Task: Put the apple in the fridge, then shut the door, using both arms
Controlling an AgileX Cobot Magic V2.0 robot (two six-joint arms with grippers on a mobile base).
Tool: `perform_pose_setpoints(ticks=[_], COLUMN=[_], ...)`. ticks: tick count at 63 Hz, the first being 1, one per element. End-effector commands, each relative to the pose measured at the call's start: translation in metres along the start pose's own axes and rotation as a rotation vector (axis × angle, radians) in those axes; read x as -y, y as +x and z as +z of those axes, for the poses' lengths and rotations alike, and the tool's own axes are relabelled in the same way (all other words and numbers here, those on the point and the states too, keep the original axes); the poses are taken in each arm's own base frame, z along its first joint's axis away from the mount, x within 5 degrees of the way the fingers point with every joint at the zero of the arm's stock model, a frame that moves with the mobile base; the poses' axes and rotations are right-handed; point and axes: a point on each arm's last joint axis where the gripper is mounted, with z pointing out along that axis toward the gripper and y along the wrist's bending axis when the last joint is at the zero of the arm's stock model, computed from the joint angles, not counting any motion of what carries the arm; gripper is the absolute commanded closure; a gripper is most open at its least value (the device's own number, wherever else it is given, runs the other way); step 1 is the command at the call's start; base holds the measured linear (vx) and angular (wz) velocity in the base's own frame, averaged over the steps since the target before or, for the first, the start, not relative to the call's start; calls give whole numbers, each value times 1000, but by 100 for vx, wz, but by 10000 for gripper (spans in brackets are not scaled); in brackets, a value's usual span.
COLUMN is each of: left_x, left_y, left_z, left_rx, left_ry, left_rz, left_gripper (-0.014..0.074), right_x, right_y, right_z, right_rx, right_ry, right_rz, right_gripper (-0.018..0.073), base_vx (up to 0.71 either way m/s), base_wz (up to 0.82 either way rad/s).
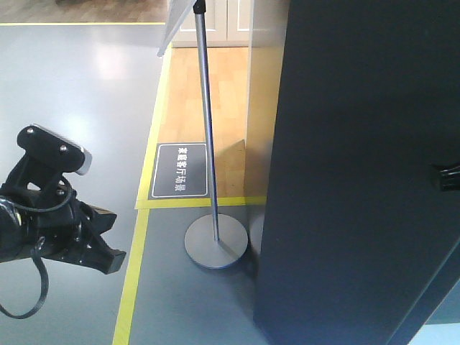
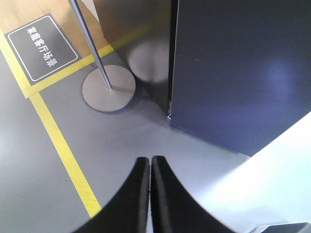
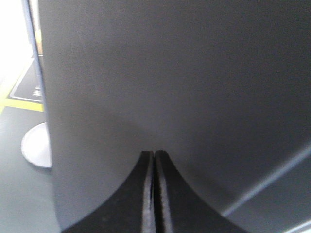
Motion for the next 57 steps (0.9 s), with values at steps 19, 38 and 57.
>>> perform_pose_setpoints(ticks=[19, 38, 57], left_x=[-1, -1, -1], left_y=[-13, -13, -12], left_z=[-11, -11, -11], left_rx=[97, 97, 96], left_ry=[-6, -6, -5], left_rz=[-15, -15, -15], left_gripper=[603, 603, 603], right_x=[5, 13, 59], right_y=[-36, -50, -40], right_z=[19, 41, 64], right_rx=[18, -50, -76], right_ry=[73, 106, 96], right_rz=[-33, -23, 145], right_gripper=[561, 561, 561], base_vx=[0, 0, 0], base_wz=[0, 0, 0])
